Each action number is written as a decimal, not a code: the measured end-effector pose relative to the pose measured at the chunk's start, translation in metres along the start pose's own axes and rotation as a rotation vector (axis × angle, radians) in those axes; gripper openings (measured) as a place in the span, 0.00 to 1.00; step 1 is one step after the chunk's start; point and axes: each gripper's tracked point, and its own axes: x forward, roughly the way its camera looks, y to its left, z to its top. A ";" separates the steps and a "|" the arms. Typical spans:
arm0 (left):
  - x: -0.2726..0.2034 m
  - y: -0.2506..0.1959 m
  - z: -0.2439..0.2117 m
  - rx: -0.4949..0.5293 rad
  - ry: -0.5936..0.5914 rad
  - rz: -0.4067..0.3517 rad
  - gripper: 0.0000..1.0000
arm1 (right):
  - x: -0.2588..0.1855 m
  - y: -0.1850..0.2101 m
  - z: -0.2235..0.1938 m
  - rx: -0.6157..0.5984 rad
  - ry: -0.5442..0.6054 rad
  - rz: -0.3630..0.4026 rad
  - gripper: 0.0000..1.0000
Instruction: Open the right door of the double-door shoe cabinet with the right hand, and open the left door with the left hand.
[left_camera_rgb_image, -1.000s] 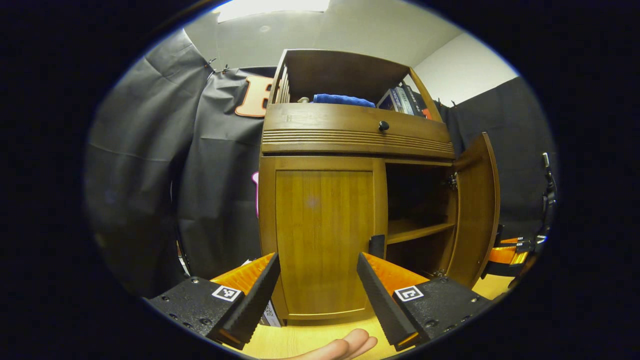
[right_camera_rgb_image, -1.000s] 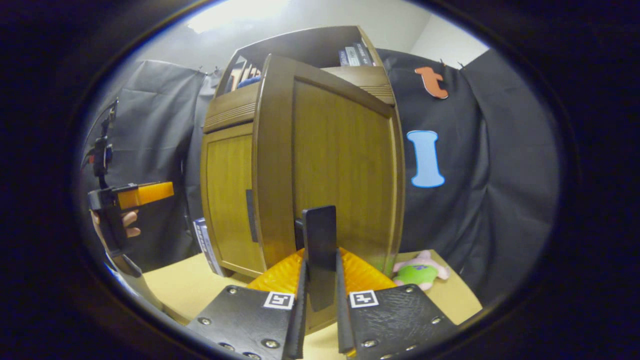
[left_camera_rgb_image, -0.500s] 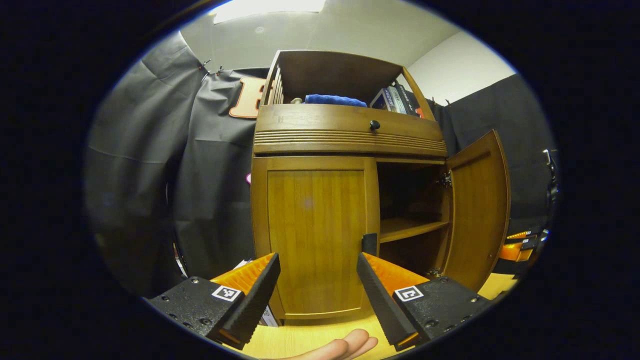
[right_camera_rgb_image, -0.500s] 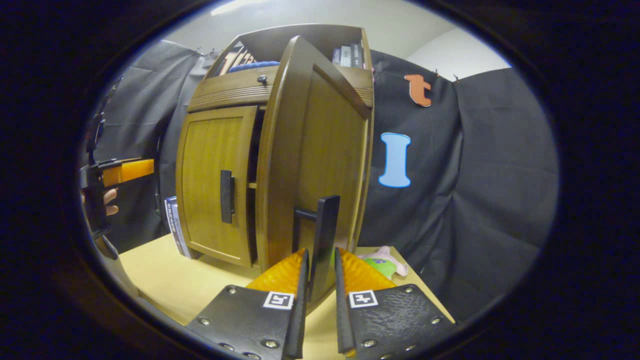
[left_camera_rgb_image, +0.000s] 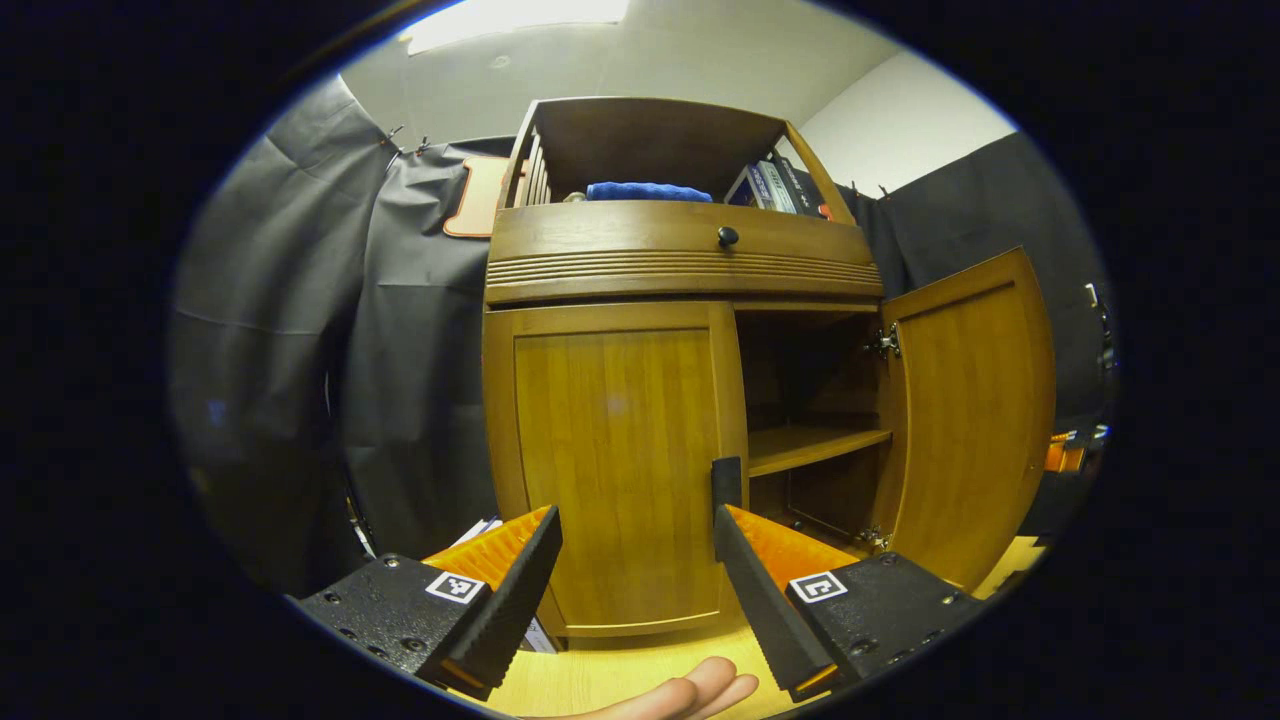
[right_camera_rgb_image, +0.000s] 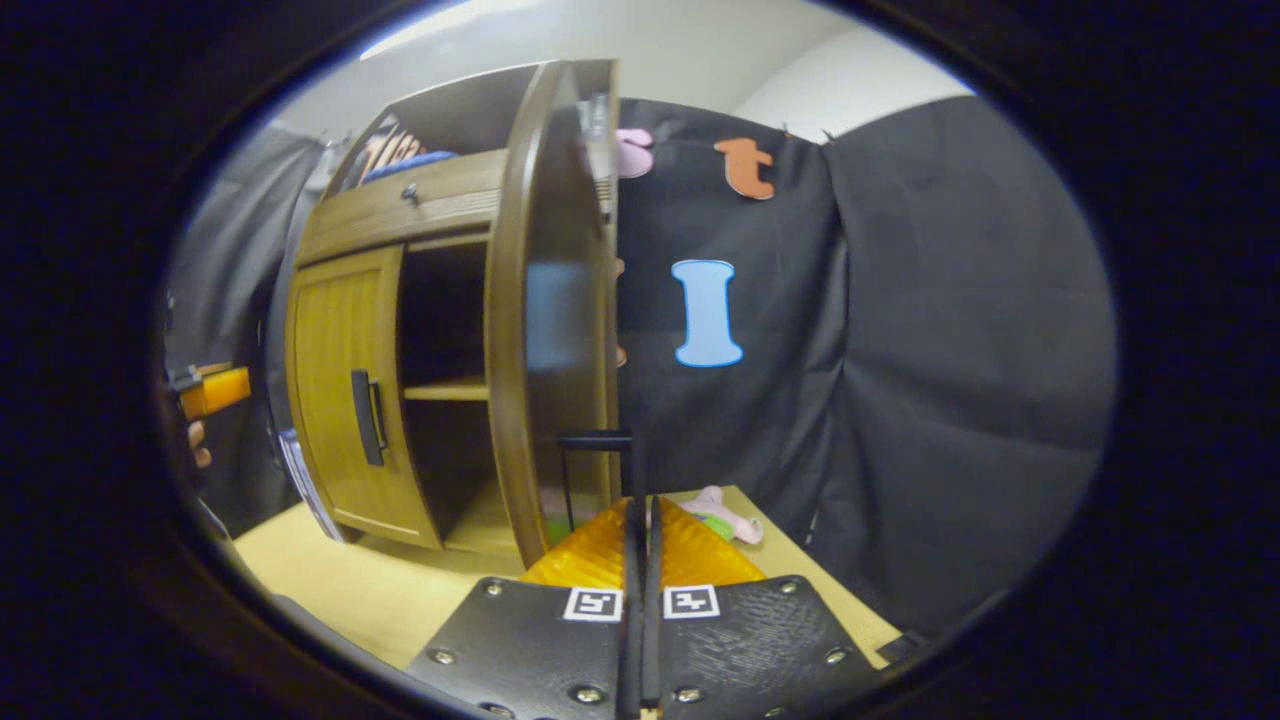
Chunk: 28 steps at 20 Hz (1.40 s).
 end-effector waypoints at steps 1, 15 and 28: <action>0.002 -0.004 -0.002 0.003 0.006 0.000 0.95 | 0.003 -0.007 -0.002 0.010 -0.003 0.023 0.01; 0.065 -0.053 -0.032 -0.070 0.042 0.003 0.97 | -0.020 -0.061 0.042 0.032 -0.163 0.092 0.54; 0.169 -0.076 -0.051 -0.043 -0.002 0.039 0.96 | -0.135 -0.012 0.102 -0.025 -0.318 0.069 0.99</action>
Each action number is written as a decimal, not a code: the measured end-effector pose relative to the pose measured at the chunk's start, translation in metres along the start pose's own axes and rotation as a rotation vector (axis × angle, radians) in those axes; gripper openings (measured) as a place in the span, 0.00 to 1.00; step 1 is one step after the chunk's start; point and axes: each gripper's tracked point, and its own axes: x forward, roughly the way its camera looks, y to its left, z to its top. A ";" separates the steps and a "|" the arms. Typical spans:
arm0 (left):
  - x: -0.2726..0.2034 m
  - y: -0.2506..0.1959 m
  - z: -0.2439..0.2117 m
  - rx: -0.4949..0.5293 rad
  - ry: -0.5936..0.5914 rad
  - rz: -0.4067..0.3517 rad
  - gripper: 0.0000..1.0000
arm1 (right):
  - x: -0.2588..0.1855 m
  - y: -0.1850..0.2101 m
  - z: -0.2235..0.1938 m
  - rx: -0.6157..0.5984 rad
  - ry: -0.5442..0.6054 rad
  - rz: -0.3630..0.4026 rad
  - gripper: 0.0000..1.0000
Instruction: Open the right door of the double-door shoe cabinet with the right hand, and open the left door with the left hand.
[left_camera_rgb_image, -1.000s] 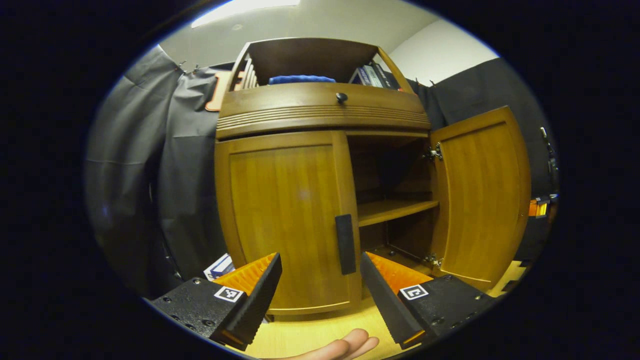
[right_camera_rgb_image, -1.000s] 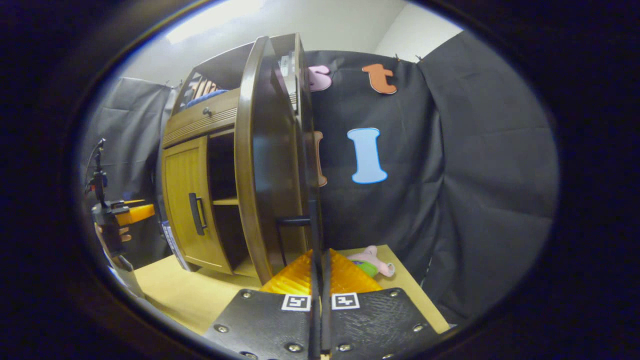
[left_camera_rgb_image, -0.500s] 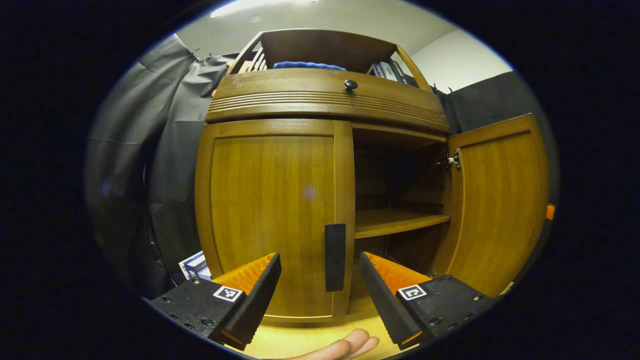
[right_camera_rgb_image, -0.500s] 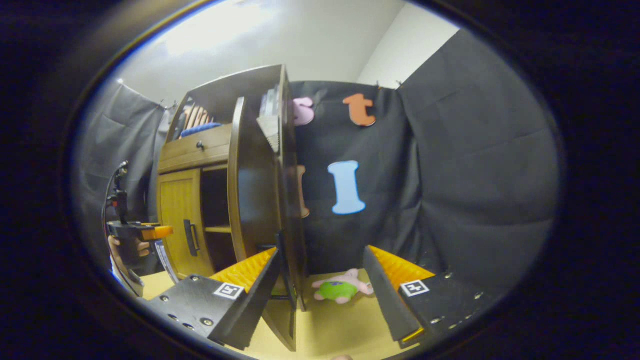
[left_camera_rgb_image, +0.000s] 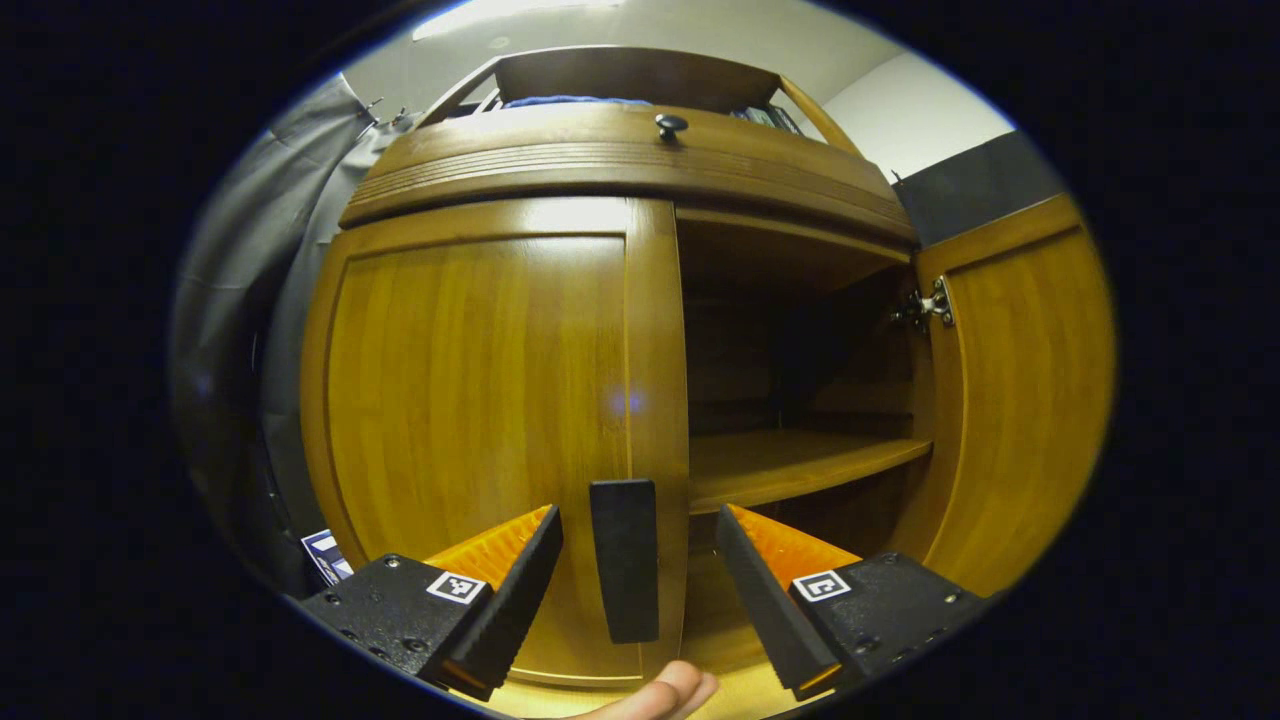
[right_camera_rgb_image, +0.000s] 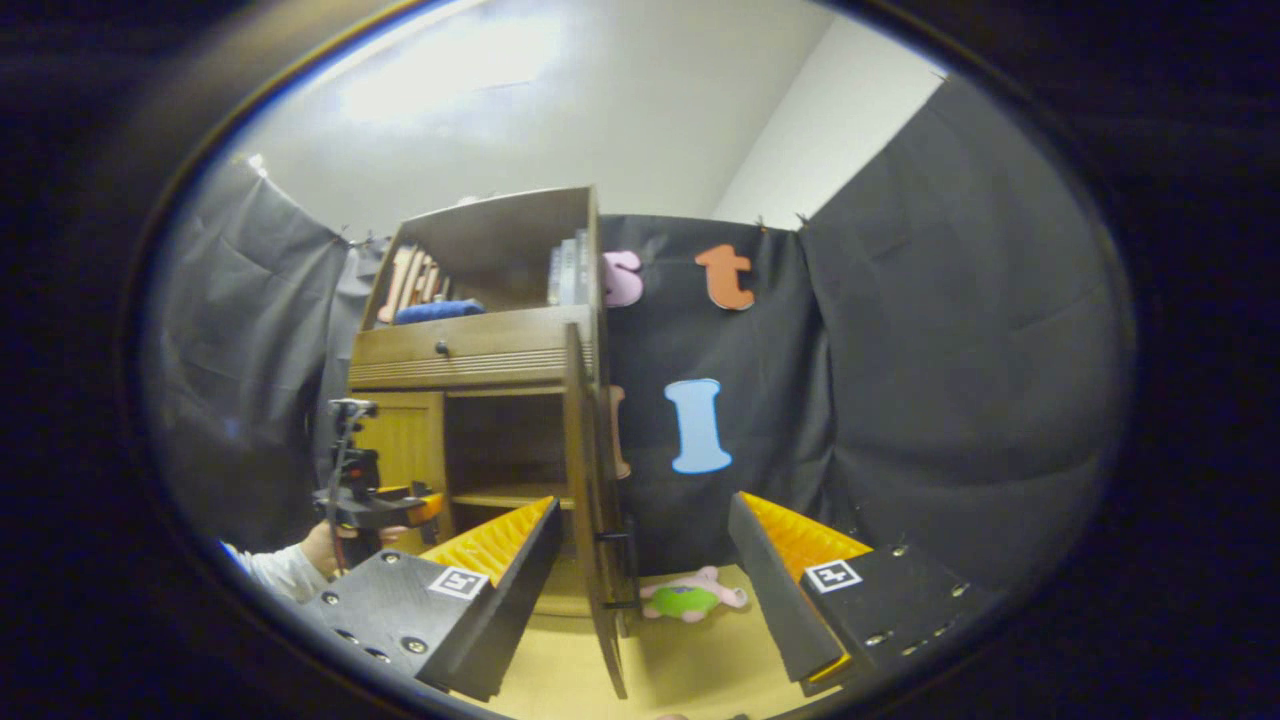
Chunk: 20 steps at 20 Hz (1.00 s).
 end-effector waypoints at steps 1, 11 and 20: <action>0.004 0.008 -0.004 0.027 0.005 0.036 0.87 | -0.001 0.008 0.004 -0.016 0.002 0.014 0.95; -0.013 -0.001 -0.025 -0.015 0.117 -0.095 0.33 | -0.002 0.042 0.012 -0.011 0.068 -0.026 0.99; -0.079 0.011 -0.023 -0.021 0.173 -0.224 0.34 | -0.012 0.060 0.019 0.020 0.057 -0.032 0.99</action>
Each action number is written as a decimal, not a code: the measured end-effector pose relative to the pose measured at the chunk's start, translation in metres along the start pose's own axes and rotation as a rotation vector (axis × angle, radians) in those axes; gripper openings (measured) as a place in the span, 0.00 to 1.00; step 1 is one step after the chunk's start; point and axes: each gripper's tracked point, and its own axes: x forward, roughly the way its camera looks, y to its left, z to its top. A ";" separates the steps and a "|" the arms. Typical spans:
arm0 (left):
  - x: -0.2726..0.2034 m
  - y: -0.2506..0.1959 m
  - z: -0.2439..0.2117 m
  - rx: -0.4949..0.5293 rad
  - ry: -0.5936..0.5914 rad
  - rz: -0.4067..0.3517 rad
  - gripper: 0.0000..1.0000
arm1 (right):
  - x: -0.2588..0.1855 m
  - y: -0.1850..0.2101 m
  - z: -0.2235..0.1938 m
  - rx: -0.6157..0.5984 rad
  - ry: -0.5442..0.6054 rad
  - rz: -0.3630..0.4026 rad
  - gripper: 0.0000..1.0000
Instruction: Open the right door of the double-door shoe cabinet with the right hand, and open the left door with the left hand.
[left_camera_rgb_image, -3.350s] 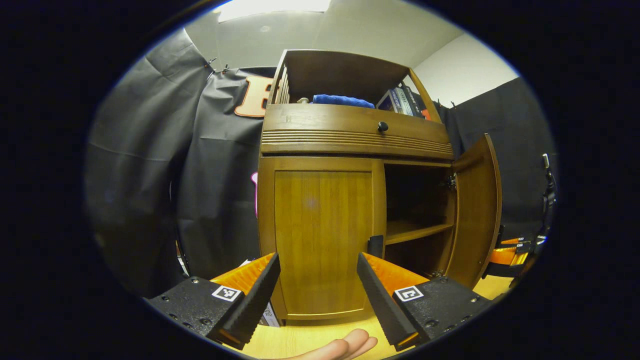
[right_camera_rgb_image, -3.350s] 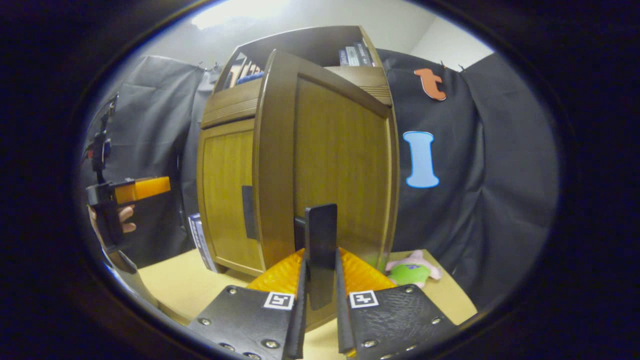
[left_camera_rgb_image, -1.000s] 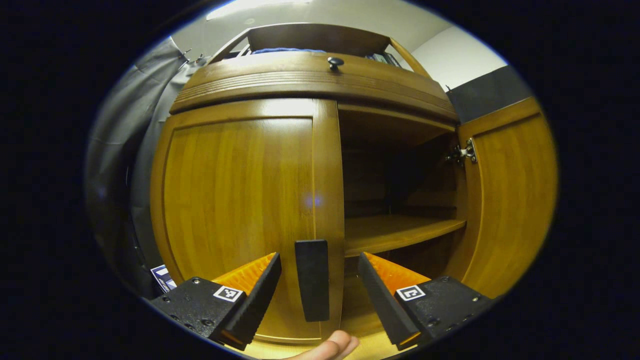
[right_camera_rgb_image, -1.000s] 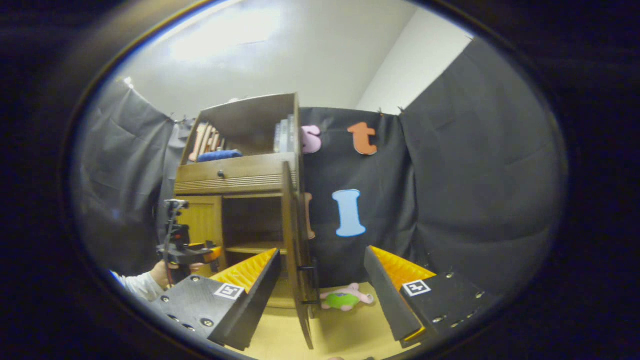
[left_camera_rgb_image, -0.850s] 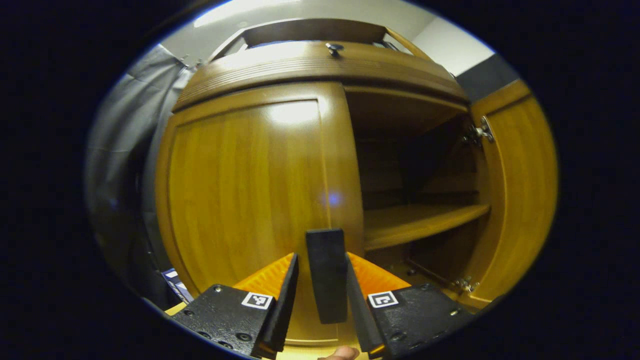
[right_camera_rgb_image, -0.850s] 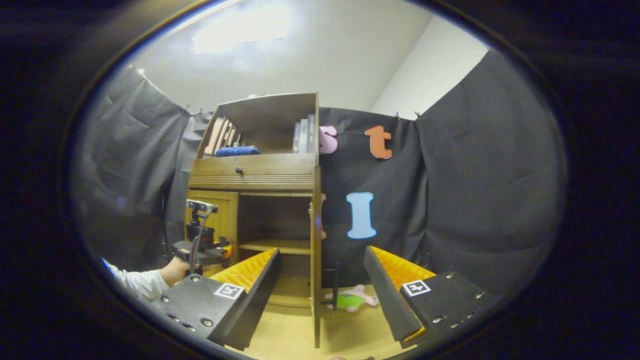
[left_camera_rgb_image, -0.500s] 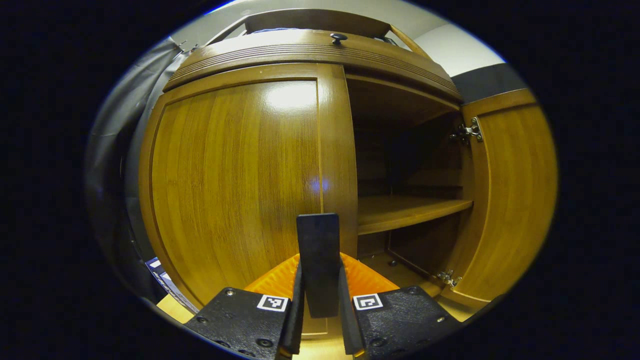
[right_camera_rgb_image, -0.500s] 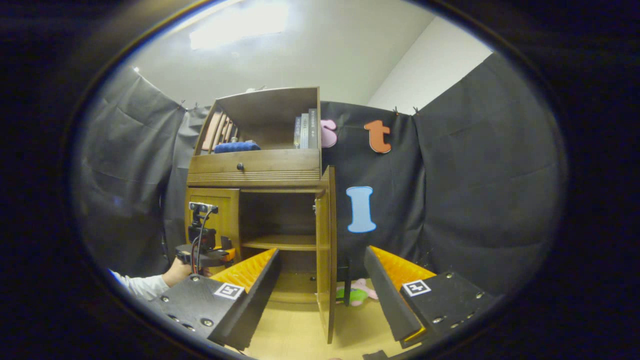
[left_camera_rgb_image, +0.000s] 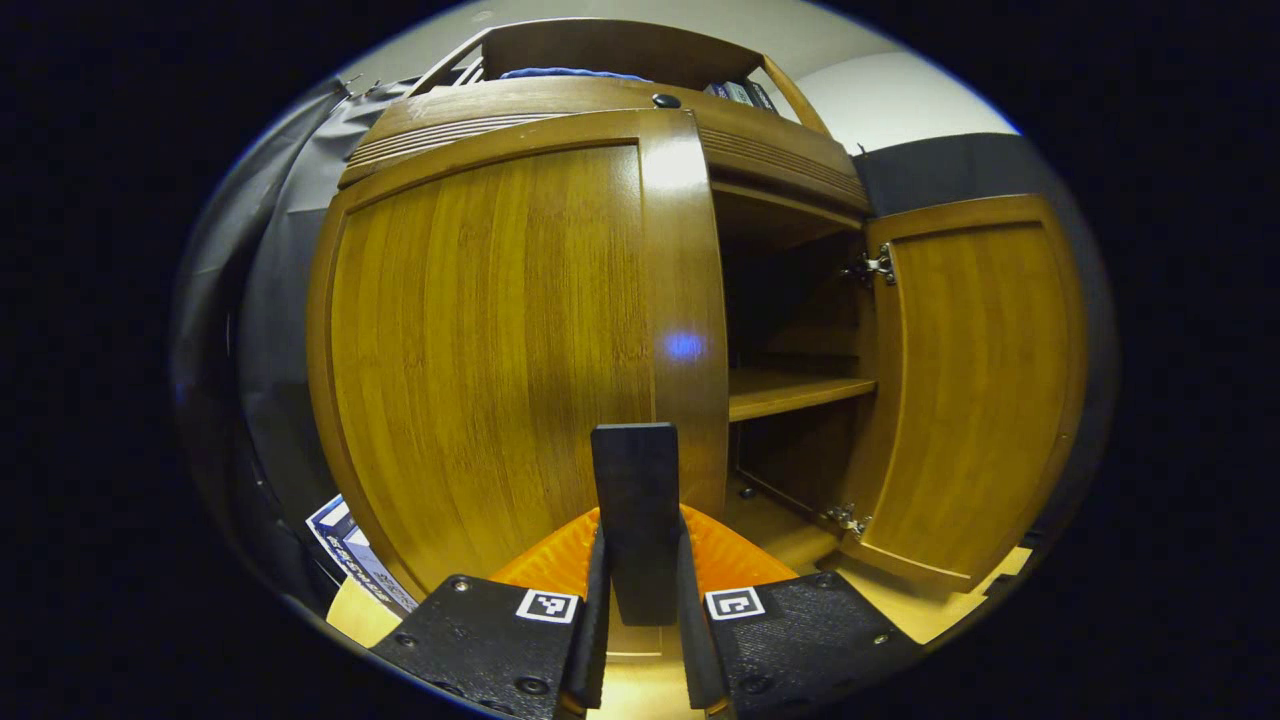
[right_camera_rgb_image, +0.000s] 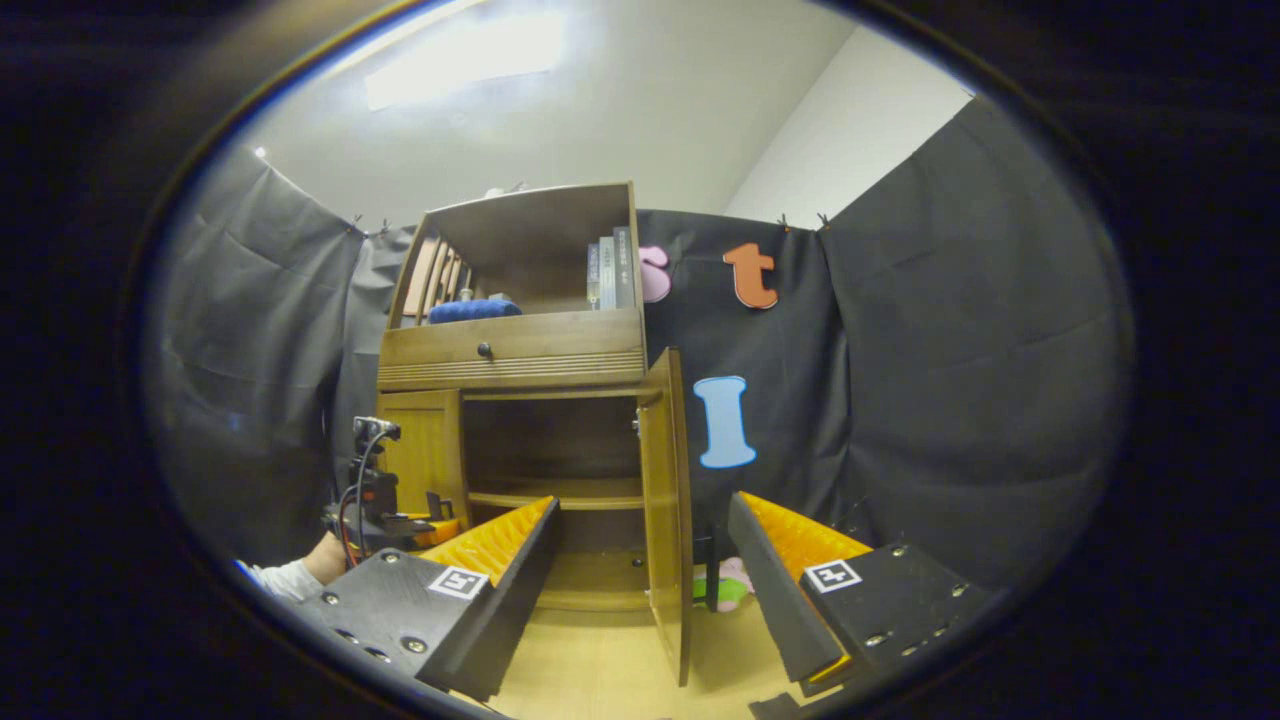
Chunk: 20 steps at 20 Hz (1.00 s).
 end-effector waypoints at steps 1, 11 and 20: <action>-0.008 0.002 0.000 -0.005 0.004 -0.011 0.34 | -0.001 0.004 -0.006 -0.011 0.015 0.003 0.95; -0.071 0.017 -0.004 0.010 -0.002 -0.070 0.32 | -0.019 0.046 -0.025 -0.043 0.067 0.035 0.99; -0.115 0.040 -0.006 0.016 0.006 -0.079 0.32 | -0.015 0.085 -0.037 -0.058 0.069 0.091 0.99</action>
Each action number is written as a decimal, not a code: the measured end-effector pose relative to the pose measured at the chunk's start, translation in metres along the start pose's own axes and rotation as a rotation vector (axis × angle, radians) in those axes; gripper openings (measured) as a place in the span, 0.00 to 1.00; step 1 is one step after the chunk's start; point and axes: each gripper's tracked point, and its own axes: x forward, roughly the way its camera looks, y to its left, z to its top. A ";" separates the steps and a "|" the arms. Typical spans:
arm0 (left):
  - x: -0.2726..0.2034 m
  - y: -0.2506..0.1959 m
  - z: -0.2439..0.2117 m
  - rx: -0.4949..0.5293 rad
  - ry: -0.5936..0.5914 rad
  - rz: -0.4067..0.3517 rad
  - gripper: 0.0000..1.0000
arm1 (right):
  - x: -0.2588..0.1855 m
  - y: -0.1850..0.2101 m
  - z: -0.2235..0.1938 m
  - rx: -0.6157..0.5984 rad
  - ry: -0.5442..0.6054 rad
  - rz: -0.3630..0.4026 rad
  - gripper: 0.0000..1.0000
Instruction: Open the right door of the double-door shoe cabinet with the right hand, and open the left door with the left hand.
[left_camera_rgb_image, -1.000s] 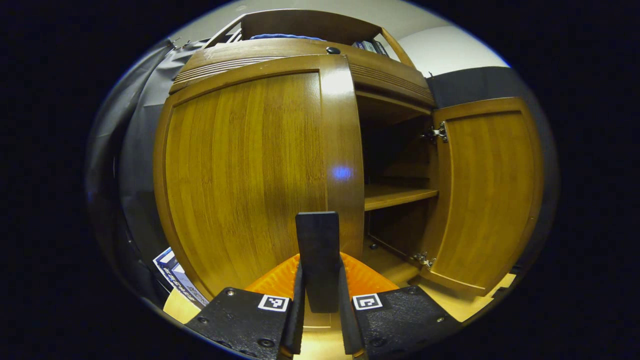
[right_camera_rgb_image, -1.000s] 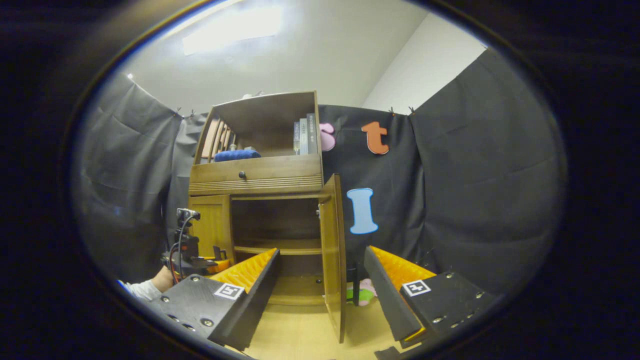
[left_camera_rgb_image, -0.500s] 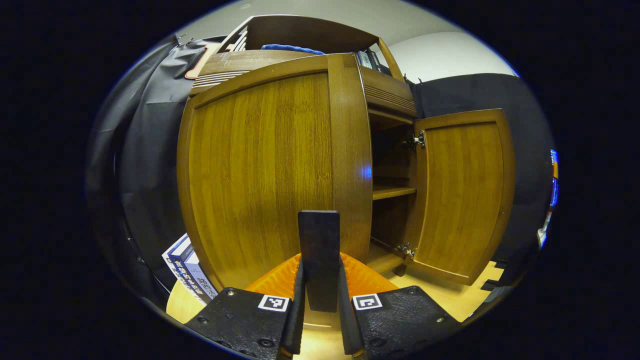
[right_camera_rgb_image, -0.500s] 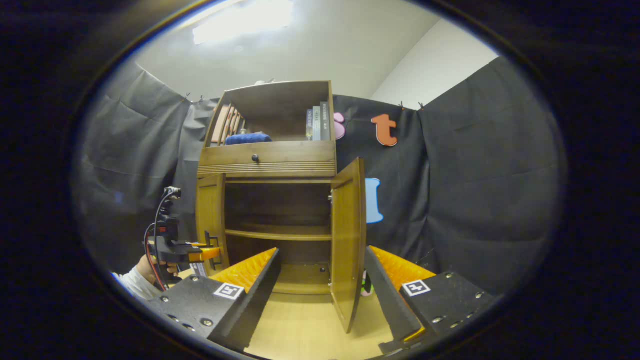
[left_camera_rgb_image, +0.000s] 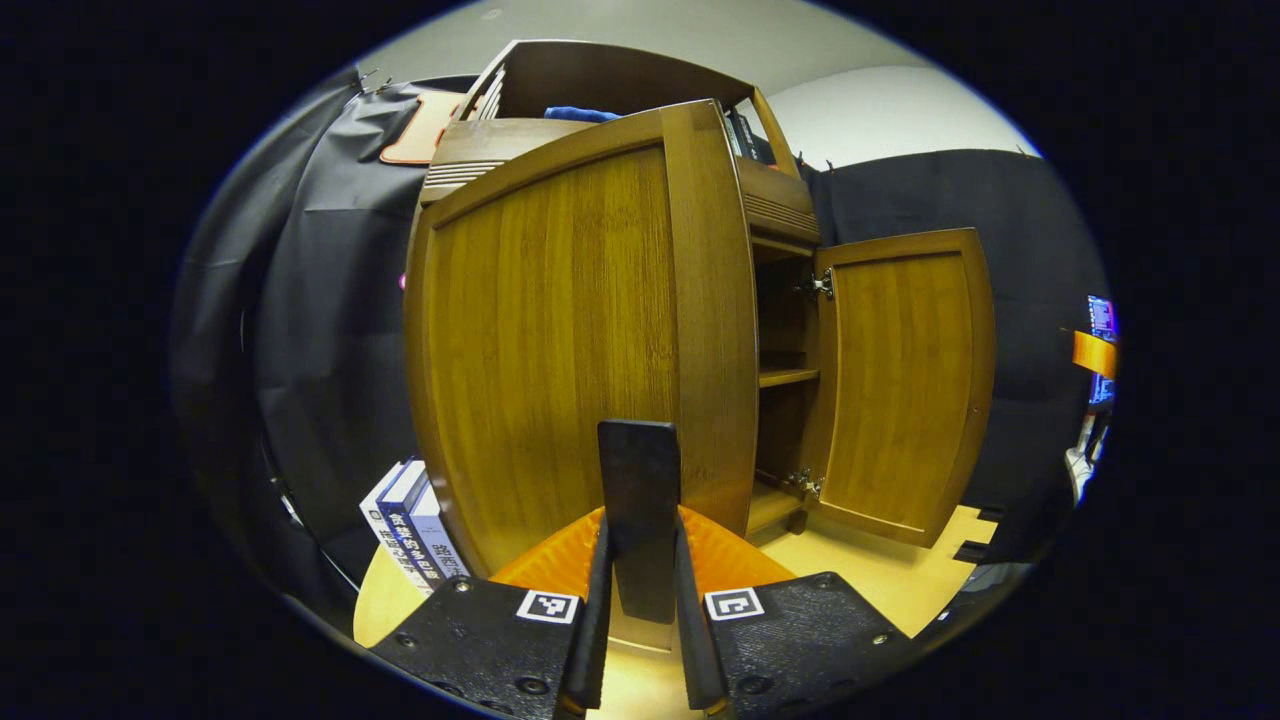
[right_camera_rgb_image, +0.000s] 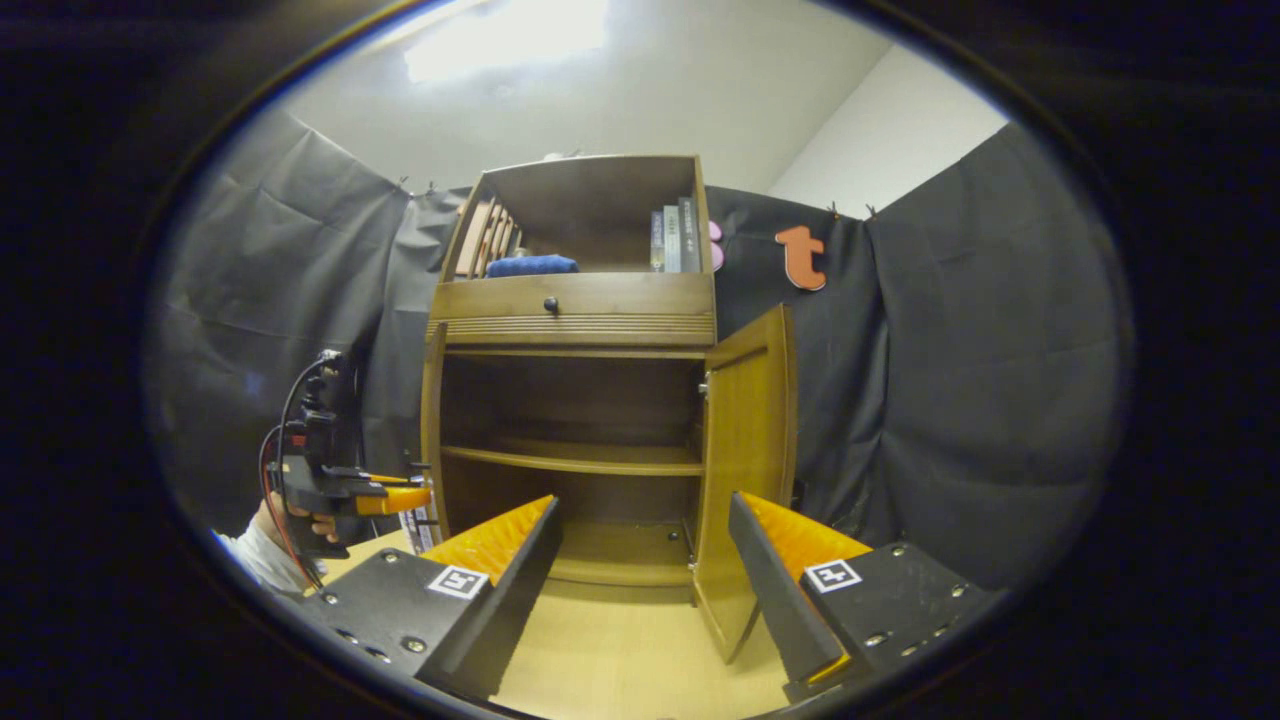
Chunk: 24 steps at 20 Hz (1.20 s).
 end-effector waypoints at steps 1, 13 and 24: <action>-0.005 0.003 0.000 0.004 0.004 0.004 0.31 | 0.001 0.002 -0.002 0.002 0.002 0.004 0.99; -0.060 0.049 -0.003 0.002 0.003 0.129 0.27 | 0.015 0.043 -0.011 -0.015 0.016 0.058 0.99; -0.101 0.142 -0.008 -0.052 0.013 0.289 0.04 | 0.038 0.089 -0.013 -0.018 0.016 0.115 0.99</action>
